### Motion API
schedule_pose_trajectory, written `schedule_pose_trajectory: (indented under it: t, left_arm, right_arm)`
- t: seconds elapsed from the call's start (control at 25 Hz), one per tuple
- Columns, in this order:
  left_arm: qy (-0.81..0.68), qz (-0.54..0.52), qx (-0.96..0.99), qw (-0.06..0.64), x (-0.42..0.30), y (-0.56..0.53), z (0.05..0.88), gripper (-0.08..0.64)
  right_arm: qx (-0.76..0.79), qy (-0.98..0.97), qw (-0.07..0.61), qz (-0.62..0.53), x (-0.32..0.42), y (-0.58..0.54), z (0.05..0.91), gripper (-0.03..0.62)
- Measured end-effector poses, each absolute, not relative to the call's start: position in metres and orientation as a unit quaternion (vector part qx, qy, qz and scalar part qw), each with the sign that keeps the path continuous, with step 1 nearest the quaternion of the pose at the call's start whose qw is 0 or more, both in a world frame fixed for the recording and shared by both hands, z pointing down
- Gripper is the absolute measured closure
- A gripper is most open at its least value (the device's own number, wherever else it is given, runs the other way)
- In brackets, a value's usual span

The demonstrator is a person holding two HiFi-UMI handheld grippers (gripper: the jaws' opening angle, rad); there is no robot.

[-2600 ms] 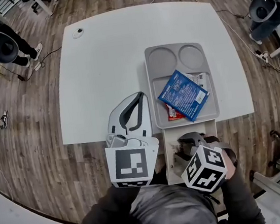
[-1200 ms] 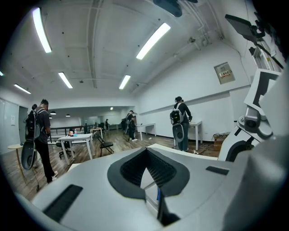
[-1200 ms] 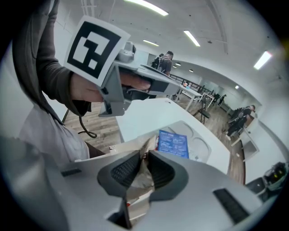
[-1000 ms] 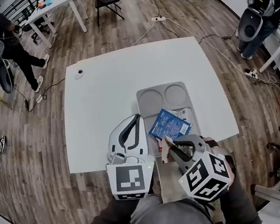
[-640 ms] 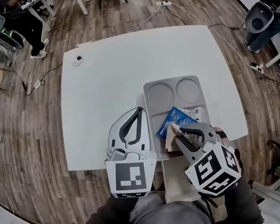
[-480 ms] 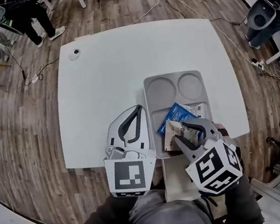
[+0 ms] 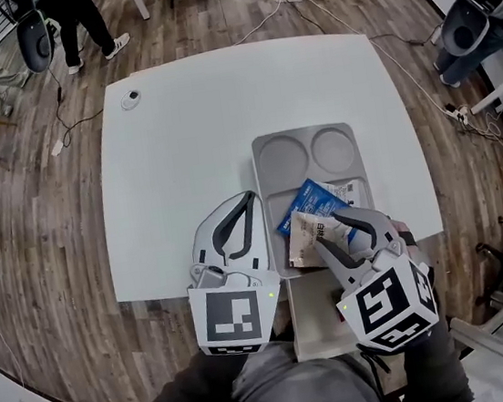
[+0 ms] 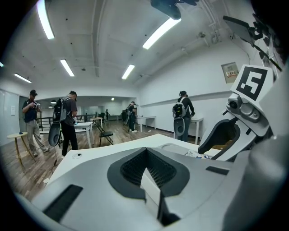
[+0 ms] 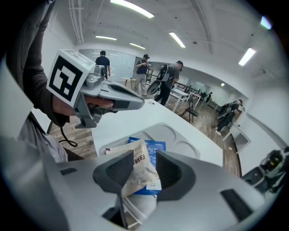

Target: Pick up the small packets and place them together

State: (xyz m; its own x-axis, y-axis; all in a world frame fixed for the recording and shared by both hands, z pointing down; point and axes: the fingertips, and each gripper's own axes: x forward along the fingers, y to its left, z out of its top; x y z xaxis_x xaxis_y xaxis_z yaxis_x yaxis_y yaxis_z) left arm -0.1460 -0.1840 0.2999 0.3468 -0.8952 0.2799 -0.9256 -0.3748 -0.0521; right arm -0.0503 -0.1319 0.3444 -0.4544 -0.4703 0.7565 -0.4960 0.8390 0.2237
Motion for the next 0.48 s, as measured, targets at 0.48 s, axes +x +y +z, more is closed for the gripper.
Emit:
schedule_pose_trajectory:
  t: [0.48]
  left_arm:
    - [-0.539, 0.120, 0.832, 0.042, -0.117, -0.151, 0.284, 0.560]
  right_arm:
    - [0.305, -0.847, 0.436, 0.005, -0.026, -0.091, 0.328, 0.437]
